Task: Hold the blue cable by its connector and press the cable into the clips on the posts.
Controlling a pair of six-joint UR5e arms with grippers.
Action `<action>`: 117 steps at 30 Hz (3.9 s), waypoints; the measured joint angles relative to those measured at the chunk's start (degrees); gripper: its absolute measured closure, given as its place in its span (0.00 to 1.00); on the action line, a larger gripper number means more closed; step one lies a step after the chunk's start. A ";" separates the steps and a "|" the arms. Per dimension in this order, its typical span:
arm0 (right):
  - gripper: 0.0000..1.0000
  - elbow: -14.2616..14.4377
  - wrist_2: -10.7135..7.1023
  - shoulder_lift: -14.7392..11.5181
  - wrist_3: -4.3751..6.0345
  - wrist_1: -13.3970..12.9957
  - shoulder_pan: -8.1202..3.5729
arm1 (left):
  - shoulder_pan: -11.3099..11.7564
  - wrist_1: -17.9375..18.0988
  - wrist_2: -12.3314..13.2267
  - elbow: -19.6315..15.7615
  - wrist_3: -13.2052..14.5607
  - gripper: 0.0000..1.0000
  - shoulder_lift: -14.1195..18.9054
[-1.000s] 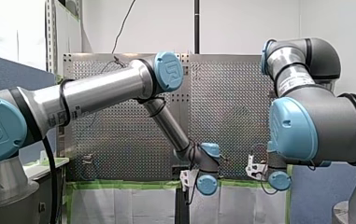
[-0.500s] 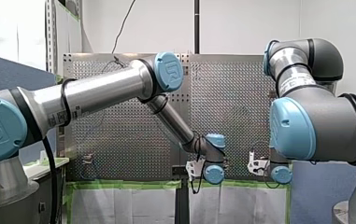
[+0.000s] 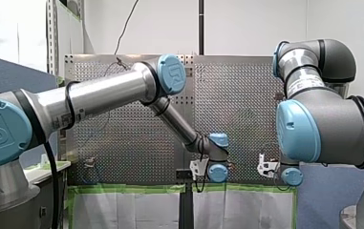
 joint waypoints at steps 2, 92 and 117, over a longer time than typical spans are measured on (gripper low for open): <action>1.00 0.00 -0.52 0.01 -0.06 -0.08 -0.01 | 0.06 -0.26 0.08 -0.12 -0.02 1.00 -0.44; 1.00 -8.34 -6.62 0.20 2.71 0.22 0.55 | 6.98 -6.06 14.94 10.82 -2.79 0.00 -7.55; 1.00 -8.34 -7.04 0.22 2.71 0.31 1.41 | 2.62 -10.08 20.93 2.62 4.49 0.00 -0.50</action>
